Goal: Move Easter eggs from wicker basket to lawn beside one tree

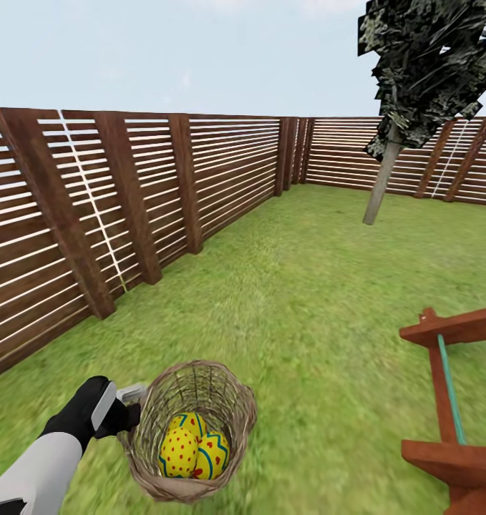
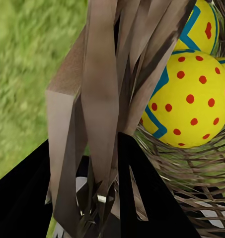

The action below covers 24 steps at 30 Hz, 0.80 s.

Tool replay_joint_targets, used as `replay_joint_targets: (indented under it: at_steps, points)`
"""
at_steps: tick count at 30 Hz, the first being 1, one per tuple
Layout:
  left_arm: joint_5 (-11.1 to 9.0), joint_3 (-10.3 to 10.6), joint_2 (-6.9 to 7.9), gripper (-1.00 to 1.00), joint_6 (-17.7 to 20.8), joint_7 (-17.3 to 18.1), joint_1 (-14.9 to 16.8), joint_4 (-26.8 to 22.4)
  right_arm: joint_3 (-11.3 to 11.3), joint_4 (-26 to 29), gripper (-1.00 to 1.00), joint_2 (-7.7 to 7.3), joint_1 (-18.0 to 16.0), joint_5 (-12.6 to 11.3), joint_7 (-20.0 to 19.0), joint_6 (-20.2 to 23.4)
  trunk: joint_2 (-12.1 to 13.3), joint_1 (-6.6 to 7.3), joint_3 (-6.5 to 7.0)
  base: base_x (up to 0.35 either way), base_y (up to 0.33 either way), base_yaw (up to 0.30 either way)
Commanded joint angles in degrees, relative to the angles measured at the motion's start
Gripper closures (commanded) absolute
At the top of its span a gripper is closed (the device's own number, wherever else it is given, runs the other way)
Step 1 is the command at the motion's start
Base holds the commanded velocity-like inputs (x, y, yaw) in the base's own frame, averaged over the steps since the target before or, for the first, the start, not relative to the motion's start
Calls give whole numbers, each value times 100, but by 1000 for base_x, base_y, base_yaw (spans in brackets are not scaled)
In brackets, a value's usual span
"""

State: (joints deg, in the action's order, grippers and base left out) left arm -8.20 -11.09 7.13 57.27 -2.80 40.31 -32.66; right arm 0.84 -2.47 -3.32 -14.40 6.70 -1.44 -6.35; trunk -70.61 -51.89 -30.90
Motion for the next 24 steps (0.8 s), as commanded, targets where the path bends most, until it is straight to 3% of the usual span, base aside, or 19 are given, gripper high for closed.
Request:
replay_joint_targets:
  at_steps: [1,24]
  points:
    - [-120,-16,-1,100,21,-27,3,-7,13,-25,-100,-2,-10,49,-6,-41,-3,-3,-5,323,0,0]
    - [-120,-16,-1,100,21,-27,3,-11,13,-25,-100,-2,-10,51,-6,-41,-3,-3,-5,323,0,0]
